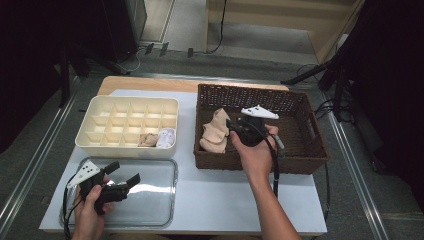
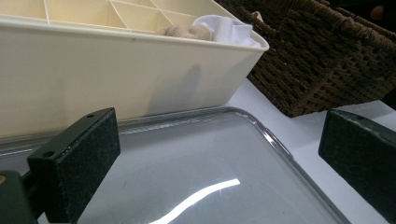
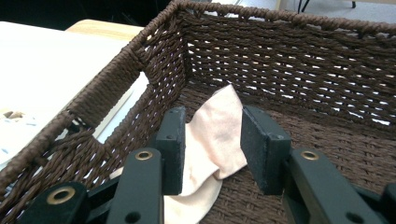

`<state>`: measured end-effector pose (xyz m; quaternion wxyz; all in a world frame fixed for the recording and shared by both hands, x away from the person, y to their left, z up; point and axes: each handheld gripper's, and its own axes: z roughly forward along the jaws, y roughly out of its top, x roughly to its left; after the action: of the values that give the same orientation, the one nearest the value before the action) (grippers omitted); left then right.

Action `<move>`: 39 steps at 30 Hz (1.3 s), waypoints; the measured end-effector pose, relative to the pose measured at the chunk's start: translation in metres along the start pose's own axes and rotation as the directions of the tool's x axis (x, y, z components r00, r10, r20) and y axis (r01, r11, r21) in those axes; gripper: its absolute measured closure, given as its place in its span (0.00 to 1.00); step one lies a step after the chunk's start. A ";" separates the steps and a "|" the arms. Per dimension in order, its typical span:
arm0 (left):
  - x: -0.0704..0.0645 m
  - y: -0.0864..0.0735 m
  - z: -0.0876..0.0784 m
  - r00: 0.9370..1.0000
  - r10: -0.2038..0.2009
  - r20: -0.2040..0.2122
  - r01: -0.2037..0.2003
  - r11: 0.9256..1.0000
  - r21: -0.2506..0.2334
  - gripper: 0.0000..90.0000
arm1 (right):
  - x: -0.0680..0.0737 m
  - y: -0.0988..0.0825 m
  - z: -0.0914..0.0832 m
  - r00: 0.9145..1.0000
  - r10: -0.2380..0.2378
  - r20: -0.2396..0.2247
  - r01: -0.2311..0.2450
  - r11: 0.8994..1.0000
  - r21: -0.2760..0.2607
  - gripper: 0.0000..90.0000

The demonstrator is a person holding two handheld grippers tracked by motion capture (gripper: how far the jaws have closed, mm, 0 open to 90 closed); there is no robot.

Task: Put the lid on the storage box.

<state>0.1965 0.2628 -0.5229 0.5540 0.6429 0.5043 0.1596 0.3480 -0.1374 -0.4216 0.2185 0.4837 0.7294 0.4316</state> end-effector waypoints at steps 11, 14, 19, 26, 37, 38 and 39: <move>0.001 0.002 -0.001 1.000 -0.002 -0.004 0.002 1.000 -0.006 0.00 | -0.010 0.008 0.028 0.999 0.032 -0.007 -0.031 0.997 0.067 0.68; 0.002 0.002 -0.002 1.000 -0.002 -0.008 0.002 1.000 -0.010 0.00 | -0.012 0.008 0.038 0.999 0.043 0.005 -0.043 0.994 0.101 0.66; 0.002 0.002 -0.003 1.000 -0.006 -0.009 0.006 1.000 -0.009 0.00 | -0.013 0.010 0.051 1.000 0.014 0.011 -0.015 0.985 0.169 0.59; 0.000 0.002 -0.002 1.000 0.003 -0.007 -0.003 1.000 -0.007 0.00 | -0.017 0.012 0.062 0.999 0.024 0.033 -0.030 0.981 0.194 0.56; 0.000 0.003 -0.002 1.000 0.002 -0.012 -0.002 1.000 -0.011 0.00 | -0.027 0.012 0.077 0.998 0.053 0.016 -0.055 0.978 0.201 0.45; 0.000 0.003 -0.002 1.000 -0.001 -0.013 0.001 1.000 -0.013 0.00 | -0.027 0.012 0.080 0.999 0.051 0.011 -0.052 0.977 0.205 0.44; 0.000 0.003 -0.003 1.000 0.000 -0.012 -0.001 1.000 -0.014 0.00 | -0.027 0.012 0.082 0.999 0.045 0.010 -0.046 0.976 0.212 0.42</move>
<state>0.1960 0.2646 -0.5190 0.5553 0.6381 0.5064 0.1671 0.4265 -0.1253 -0.4581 0.1573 0.5218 0.7596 0.3549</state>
